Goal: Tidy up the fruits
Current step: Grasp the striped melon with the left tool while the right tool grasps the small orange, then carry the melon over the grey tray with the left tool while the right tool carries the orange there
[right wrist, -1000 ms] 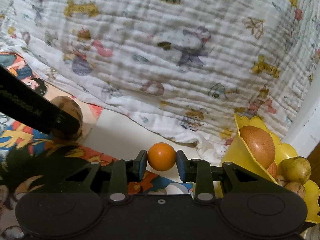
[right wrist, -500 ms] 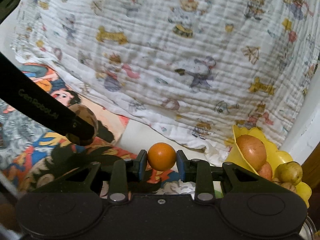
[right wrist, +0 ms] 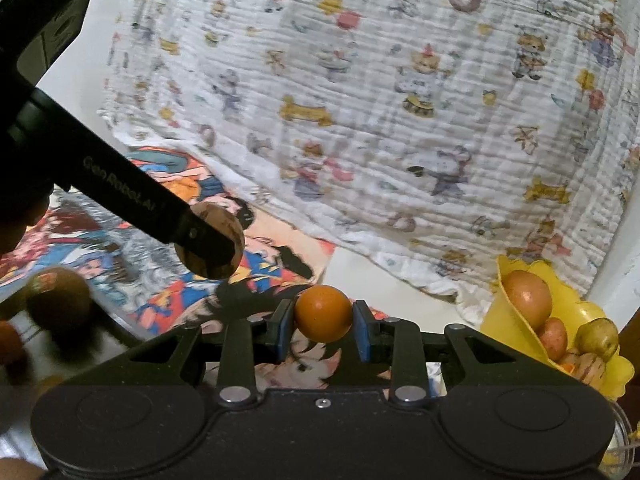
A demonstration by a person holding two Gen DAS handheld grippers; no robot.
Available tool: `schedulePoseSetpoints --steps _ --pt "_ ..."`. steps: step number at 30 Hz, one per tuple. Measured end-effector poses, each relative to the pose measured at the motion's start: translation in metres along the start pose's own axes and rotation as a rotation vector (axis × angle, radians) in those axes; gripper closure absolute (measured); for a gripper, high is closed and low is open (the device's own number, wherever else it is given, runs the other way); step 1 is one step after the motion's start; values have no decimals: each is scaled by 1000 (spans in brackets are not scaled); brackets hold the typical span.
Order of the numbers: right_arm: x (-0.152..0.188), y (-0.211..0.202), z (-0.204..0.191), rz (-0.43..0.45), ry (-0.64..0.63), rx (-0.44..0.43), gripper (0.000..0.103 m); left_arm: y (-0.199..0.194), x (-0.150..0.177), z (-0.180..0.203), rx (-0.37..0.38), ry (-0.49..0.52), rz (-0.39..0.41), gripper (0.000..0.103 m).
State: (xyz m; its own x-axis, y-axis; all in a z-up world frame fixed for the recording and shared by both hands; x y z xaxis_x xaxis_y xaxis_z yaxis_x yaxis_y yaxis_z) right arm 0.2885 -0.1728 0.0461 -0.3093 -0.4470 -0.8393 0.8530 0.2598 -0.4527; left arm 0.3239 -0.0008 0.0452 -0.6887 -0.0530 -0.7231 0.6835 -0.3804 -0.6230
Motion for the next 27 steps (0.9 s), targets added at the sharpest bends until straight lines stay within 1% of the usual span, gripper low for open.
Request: schedulePoseSetpoints --steps 7,12,19,27 --pt "8 -17 -2 -35 22 -80 70 -23 21 2 2 -14 -6 50" --pt "16 -28 1 -73 39 -99 70 -29 32 6 14 -12 -21 50" --pt "30 -44 9 -141 53 -121 70 -23 42 21 39 13 -56 50" --pt "44 -50 14 -206 63 -149 70 -5 52 37 62 42 -122 50"
Point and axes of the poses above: each gripper's, at about its wrist camera, not at the fingertips, and y roughly the way its jaws point, z to its right, x to its underside, the point moved 1 cm from there along y, roughly the way its jaws point, and after that the axes turned 1 degree about x, right-handed, at the moved point
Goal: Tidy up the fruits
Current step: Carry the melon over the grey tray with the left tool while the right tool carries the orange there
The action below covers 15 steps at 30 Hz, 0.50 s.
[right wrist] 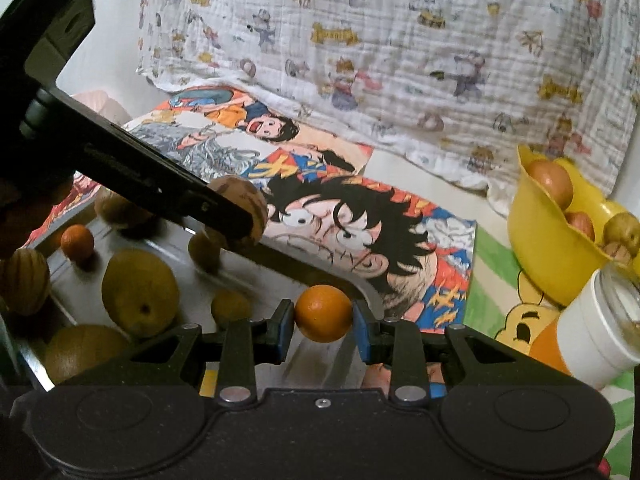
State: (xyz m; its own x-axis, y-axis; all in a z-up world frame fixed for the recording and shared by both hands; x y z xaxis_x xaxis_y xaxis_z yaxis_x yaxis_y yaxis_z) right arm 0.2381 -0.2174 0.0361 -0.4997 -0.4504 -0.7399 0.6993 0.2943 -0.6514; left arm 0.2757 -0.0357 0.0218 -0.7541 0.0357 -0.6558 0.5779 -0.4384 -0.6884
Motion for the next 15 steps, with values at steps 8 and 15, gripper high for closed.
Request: schedulePoseSetpoints --steps 8,15 --pt "3 2 3 -23 5 -22 70 15 1 10 2 30 -50 50" --pt "4 7 4 -43 6 -44 69 23 0 14 -8 45 -86 50"
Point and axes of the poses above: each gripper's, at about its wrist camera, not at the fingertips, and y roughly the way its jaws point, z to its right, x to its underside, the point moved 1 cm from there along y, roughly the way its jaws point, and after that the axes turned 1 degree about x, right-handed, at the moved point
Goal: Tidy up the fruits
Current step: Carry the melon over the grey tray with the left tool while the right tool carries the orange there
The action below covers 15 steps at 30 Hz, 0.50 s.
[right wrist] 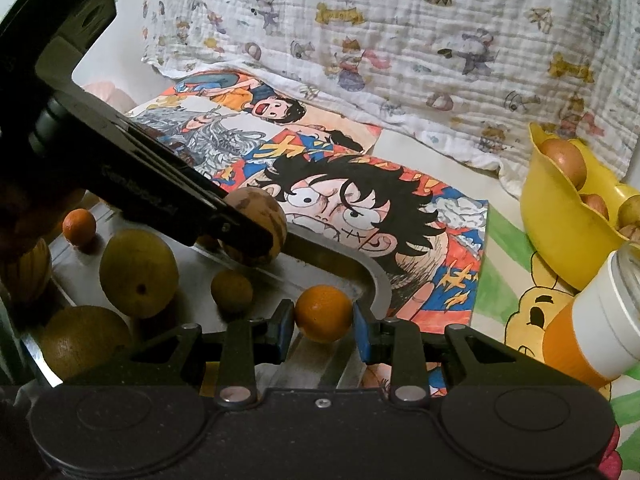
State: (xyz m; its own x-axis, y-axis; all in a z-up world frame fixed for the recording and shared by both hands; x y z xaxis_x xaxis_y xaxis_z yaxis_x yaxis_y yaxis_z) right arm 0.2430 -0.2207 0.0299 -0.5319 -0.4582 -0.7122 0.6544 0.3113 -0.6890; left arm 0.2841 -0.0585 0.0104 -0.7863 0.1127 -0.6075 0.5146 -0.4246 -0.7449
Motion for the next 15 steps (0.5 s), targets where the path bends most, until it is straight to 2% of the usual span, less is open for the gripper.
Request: schedulePoseSetpoints --steps 15 --pt "-1 1 1 -8 6 -20 69 7 -1 0 -4 -3 -28 50"
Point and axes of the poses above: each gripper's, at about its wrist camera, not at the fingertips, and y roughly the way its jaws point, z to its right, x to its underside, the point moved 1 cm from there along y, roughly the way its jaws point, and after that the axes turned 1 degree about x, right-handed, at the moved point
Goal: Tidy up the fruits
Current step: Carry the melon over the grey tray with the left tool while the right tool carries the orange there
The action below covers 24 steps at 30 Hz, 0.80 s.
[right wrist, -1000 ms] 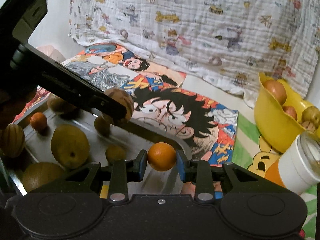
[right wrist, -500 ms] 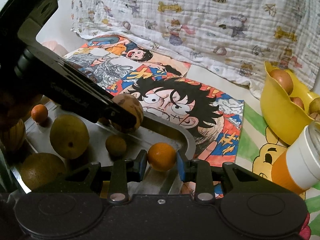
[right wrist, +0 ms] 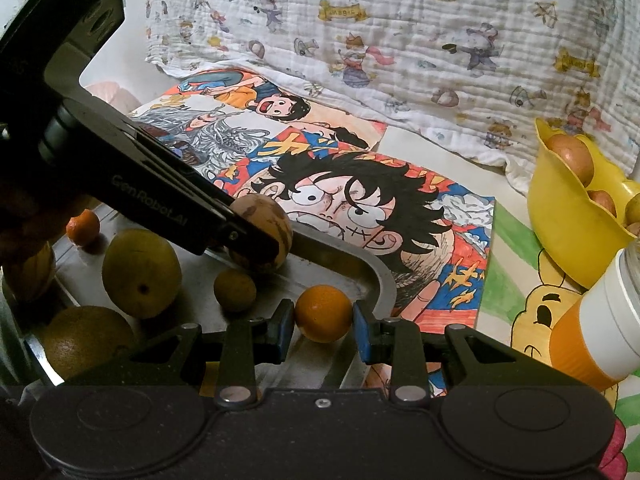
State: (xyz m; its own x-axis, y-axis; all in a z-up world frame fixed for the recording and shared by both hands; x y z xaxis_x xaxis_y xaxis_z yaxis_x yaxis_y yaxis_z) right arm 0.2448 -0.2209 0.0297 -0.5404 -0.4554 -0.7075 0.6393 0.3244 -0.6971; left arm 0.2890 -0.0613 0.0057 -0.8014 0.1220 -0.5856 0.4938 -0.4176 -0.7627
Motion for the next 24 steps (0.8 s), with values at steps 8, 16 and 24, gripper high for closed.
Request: schedulePoseSetpoints --steps 8,16,24 --pt "-1 1 2 -13 9 -12 69 1 0 -1 1 -2 -2 50" --pt "-1 3 4 -34 29 -21 69 4 1 1 -2 -9 -24 49" --pt "-1 5 6 -49 48 -31 69 4 -1 0 -2 -22 -33 49"
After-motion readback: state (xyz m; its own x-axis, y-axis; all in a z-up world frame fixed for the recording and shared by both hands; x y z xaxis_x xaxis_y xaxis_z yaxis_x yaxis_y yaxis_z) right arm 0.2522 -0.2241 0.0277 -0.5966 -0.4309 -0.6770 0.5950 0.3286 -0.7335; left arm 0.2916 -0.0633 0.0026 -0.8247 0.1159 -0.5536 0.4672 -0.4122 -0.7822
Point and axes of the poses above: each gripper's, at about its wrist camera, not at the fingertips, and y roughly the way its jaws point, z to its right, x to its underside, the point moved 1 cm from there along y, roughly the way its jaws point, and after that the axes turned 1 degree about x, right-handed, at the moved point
